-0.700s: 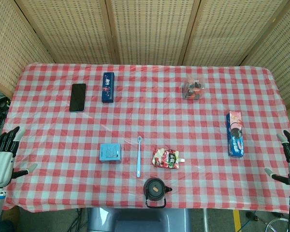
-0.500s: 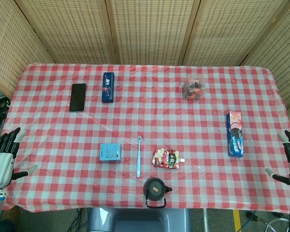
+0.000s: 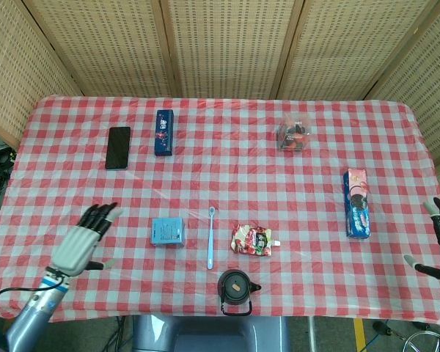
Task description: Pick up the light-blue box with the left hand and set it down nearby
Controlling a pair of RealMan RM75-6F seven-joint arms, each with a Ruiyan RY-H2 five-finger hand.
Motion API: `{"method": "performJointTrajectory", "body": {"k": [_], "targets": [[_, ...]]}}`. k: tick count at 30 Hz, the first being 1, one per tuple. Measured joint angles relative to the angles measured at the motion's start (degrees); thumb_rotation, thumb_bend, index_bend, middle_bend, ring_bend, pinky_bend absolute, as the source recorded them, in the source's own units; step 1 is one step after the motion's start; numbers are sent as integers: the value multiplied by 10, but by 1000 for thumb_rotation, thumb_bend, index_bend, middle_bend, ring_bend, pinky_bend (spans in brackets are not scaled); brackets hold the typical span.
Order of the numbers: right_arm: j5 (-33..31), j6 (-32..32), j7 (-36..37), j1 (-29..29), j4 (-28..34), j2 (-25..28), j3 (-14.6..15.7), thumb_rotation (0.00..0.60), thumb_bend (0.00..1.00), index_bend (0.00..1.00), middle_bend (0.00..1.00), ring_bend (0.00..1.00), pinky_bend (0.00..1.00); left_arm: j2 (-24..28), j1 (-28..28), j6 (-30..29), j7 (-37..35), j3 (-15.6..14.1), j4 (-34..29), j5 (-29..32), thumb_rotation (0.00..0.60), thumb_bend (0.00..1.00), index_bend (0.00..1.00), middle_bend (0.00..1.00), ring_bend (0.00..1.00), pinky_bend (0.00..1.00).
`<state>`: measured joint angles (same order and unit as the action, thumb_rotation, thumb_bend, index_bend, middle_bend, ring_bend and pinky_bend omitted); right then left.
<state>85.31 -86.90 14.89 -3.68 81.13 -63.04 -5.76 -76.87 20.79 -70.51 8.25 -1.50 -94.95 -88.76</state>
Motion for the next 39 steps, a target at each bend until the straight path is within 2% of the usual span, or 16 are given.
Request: {"method": "performJointTrajectory", "body": {"k": [4,8,14,16,20,25,31,35,39], "targets": [[-4,6,0,-2,-4,-2,-1,600,0,0,0,0,0,-56,43,65,40,24,12,30,600,0,0,0,12,87],[-9,14,-1,-4,-9,-5,-1,600,0,0,0,0,0,-110,76,108,68,52,40,70,600,0,29,8,102,200],[-17,25,-3,-7,-16,-9,-3,600,0,0,0,0,0,-181,111,125,102,93,91,116,600,0,323,220,310,399],[-19,28,-4,-8,-18,-10,-3,600,0,0,0,0,0,-194,117,128,111,100,103,131,600,0,423,299,382,462],[-24,35,-6,-11,-22,-13,-4,600,0,0,0,0,0,-208,123,126,123,108,124,152,600,2,556,411,477,532],[-25,39,-10,-12,-23,-15,-4,600,0,0,0,0,0,-182,121,120,90,108,106,145,600,4,583,434,496,546],[-23,41,-20,-14,-20,-17,-2,600,0,0,0,0,0,-100,125,145,7,112,56,135,600,4,580,434,496,546],[-22,42,-27,-16,-17,-18,-2,600,0,0,0,0,0,-32,142,202,-65,119,25,132,600,4,574,434,496,546],[-24,46,-36,-18,-15,-20,-2,600,0,0,0,0,0,35,178,300,-148,133,6,136,600,4,572,434,496,535]]}}
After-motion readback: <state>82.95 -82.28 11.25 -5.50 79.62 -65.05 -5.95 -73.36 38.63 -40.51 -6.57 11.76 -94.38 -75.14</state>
